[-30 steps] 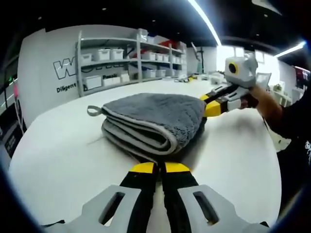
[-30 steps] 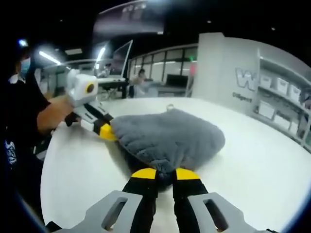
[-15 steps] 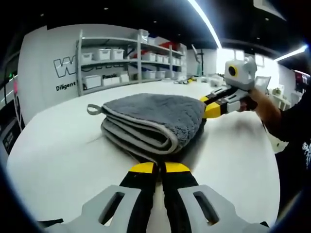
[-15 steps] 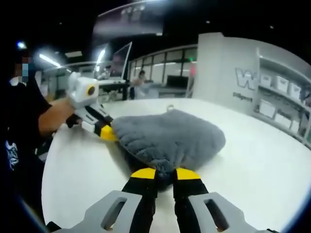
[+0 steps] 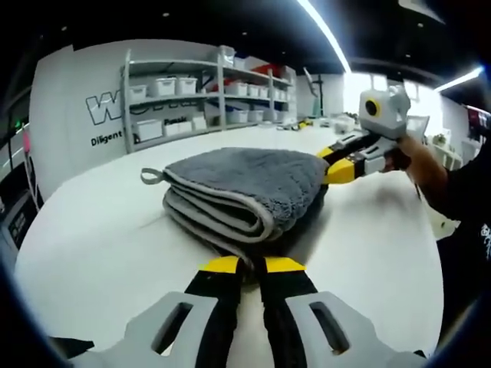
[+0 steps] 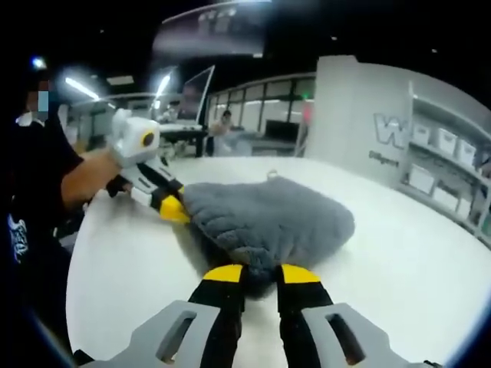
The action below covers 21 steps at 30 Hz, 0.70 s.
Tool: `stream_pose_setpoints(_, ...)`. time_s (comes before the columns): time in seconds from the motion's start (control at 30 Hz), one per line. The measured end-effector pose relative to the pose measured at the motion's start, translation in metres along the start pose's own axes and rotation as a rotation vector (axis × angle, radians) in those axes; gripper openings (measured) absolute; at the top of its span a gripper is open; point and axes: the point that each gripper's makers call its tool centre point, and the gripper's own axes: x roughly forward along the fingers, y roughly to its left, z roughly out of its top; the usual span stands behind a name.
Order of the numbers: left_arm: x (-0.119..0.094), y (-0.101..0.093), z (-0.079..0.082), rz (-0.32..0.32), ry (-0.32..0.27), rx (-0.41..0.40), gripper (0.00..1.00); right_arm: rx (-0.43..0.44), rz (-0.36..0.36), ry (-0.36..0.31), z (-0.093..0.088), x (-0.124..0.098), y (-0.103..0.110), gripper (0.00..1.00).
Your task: Open the folded towel by lifting each exposed corner and separating the folded layers until the towel lies flat within the target outline without major curled edges
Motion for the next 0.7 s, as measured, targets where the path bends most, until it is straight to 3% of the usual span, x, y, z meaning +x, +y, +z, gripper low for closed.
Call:
stream_pose_setpoints(0.17,-0.011,0.001,0.006,0.013,-0.018,-0.002,0.14,-0.017,0.004,-0.020,0.010,-0.009,-0.001,0.15)
stream_pose_setpoints(0.3,-0.019,0.006,0.011,0.044,-0.020,-0.003,0.24,-0.044,-0.016,-0.023,0.018,-0.017,-0.006,0.23)
stream_pose_setpoints(0.37,-0.024,0.009,0.016,0.062,-0.031,-0.006,0.34,-0.049,-0.016,-0.021,0.022,-0.021,-0.007,0.29)
stream_pose_setpoints(0.47,-0.028,0.010,0.026,0.060,-0.060,-0.007,0.62,-0.075,-0.023,-0.005,0.024,-0.024,-0.009,0.59)
stream_pose_setpoints(0.5,-0.029,0.010,0.028,0.059,-0.064,-0.009,0.74,-0.095,-0.018,-0.012,0.027,-0.025,-0.009,0.83)
stream_pose_setpoints(0.53,-0.029,0.010,0.033,0.057,-0.089,-0.020,0.87,-0.096,0.012,-0.034,0.032,-0.025,-0.005,1.00)
stream_pose_setpoints(0.57,-0.031,0.010,0.036,0.057,-0.106,-0.032,0.92,-0.113,0.021,-0.051,0.037,-0.029,-0.008,0.96)
stream_pose_setpoints(0.6,-0.033,0.011,0.039,0.065,-0.115,-0.050,0.97,-0.062,0.017,-0.066,0.039,-0.030,-0.009,1.00)
stream_pose_setpoints(0.7,-0.039,0.014,0.044,0.096,-0.115,-0.058,1.00,-0.122,-0.029,-0.054,0.048,-0.043,-0.022,1.00)
